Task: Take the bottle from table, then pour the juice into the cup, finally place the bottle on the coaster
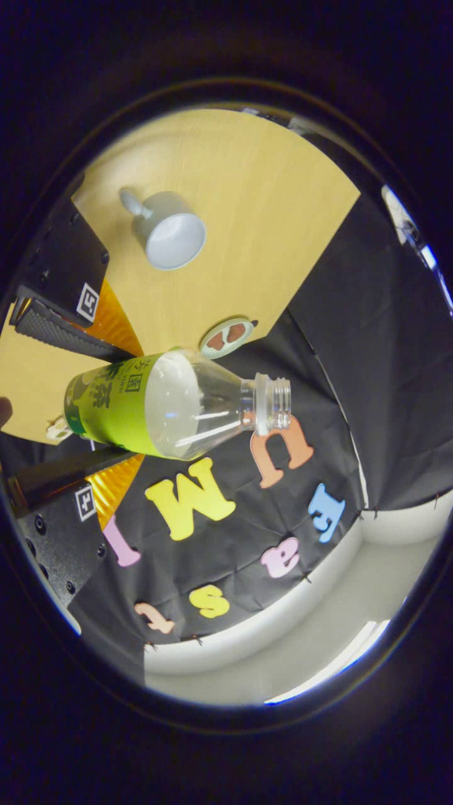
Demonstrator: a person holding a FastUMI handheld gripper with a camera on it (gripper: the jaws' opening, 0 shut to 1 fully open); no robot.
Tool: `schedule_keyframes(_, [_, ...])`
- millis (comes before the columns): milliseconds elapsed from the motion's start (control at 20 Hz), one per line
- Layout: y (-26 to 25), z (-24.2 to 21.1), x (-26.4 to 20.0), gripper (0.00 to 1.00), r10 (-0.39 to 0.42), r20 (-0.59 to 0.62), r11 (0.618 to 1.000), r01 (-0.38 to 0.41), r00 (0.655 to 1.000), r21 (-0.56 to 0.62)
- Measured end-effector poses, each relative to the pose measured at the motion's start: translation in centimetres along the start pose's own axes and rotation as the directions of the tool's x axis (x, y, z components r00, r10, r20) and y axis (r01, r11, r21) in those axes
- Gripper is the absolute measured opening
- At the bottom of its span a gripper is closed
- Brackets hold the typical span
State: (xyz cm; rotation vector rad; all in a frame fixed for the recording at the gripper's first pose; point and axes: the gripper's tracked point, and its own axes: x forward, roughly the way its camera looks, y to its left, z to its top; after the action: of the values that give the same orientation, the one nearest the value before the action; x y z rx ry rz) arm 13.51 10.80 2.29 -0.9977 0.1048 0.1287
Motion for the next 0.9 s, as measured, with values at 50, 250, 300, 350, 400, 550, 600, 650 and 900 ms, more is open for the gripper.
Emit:
schedule_keyframes(50, [-0.5, 0.3, -0.2, 0.79, 0.003, 0.018, 0.998, -0.004, 1.000, 0.058])
schedule_keyframes(250, [-3.9, 0.8, -1.5, 0.79, -0.046, 0.079, 0.972, 0.026, 0.996, 0.235])
schedule_keyframes(300, [-4.7, 0.6, -1.7, 0.79, -0.058, 0.085, 0.960, 0.032, 0.995, 0.279])
schedule_keyframes(350, [-5.7, 0.3, -1.7, 0.79, -0.065, 0.087, 0.945, 0.034, 0.994, 0.326])
schedule_keyframes(400, [-6.6, 0.6, -1.7, 0.79, -0.068, 0.106, 0.926, 0.023, 0.992, 0.378])
schedule_keyframes(550, [-7.9, 1.6, -0.6, 0.79, -0.055, 0.153, 0.869, -0.028, 0.987, 0.494])
schedule_keyframes(600, [-8.2, 1.6, -0.2, 0.79, -0.041, 0.160, 0.856, -0.048, 0.986, 0.515])
schedule_keyframes(650, [-8.3, 1.5, 0.3, 0.79, -0.027, 0.166, 0.840, -0.068, 0.986, 0.538])
schedule_keyframes(900, [-7.7, 0.5, 1.9, 0.79, 0.013, 0.199, 0.770, -0.136, 0.980, 0.623])
